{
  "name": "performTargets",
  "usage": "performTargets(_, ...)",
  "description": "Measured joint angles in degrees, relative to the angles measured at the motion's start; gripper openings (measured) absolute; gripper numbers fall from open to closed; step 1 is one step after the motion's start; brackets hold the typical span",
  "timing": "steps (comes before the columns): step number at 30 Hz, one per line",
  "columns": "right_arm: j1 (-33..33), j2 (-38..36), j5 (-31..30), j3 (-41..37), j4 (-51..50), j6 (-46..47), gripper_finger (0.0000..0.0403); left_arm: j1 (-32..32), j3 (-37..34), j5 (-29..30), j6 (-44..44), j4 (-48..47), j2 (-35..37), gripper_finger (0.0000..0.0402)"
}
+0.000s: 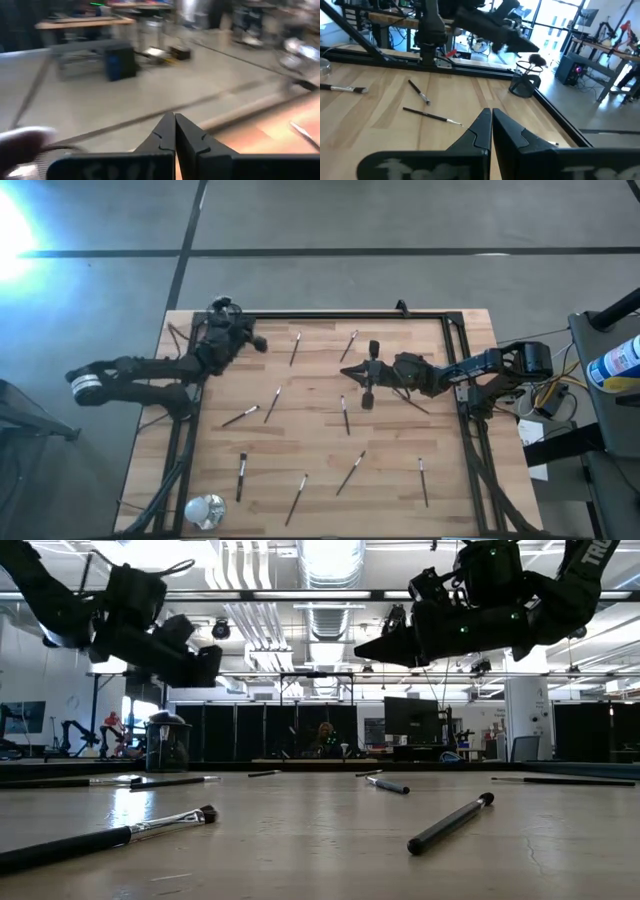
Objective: Put items in baskets/containers
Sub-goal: Put the black eyeshadow brush into the black pen holder
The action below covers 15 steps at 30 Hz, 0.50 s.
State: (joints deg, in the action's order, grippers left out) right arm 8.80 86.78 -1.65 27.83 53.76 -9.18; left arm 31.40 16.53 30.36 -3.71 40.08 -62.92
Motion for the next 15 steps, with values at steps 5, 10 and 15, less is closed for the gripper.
performTargets(5,0.26,-0.02,0.16,-0.55,0.04,1.36,0.0008,-8.13,2.97,-0.10,-0.39,-7.94,-1.46,0.0000)
performTargets(10,0.26,-0.02,0.22,-3.48,1.88,4.55,0.0008,-12.42,8.36,-2.13,-6.31,-24.57,-1.11,0.0000)
performTargets(15,0.26,-0.02,0.22,-9.03,10.30,5.06,0.0008,-14.00,15.45,-11.35,-15.89,-43.62,-1.44,0.0000)
